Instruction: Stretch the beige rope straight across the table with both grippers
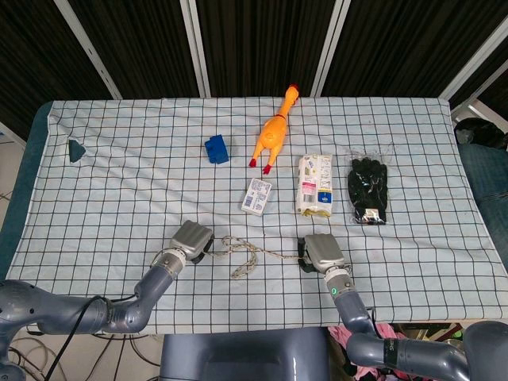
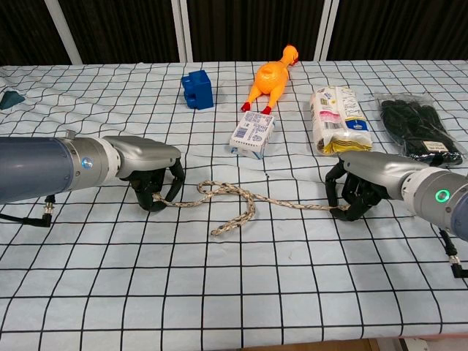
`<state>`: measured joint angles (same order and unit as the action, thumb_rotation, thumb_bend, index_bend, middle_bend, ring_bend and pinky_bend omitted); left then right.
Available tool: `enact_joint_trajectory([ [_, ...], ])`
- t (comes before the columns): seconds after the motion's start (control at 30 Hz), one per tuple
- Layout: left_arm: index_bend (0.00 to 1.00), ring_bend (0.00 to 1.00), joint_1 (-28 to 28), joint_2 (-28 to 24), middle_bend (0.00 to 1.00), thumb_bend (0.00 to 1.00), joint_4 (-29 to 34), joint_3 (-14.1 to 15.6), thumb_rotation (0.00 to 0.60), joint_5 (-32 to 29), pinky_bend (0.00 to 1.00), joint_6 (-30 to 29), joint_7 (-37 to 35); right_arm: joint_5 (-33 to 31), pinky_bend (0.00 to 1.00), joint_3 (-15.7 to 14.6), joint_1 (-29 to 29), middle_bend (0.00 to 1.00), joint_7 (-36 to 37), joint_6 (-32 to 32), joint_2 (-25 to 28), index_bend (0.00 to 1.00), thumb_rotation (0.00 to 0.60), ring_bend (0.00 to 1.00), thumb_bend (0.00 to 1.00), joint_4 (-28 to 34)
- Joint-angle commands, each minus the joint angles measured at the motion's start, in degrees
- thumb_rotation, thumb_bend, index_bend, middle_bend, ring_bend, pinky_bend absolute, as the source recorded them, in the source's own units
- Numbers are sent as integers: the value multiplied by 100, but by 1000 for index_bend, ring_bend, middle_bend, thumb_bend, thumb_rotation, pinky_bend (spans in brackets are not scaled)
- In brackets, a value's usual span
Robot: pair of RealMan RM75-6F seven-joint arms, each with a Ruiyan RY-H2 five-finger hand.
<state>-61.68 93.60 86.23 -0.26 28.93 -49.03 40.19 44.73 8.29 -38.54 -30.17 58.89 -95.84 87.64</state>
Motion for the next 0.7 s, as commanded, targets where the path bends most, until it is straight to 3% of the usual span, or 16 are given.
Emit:
enact_joint_trajectory([
  [0.03,603,941,0,2,1000,404,-1,-7,600,12,852,-2,-6,-1,1000,3,1,877,2,5,0,625,600,1000,410,-2],
  [0.7,608,941,-4,-17,1000,404,-55,16,600,-51,852,36,12,-14,1000,-7,10,877,19,0,-5,628,600,1000,409,-43],
])
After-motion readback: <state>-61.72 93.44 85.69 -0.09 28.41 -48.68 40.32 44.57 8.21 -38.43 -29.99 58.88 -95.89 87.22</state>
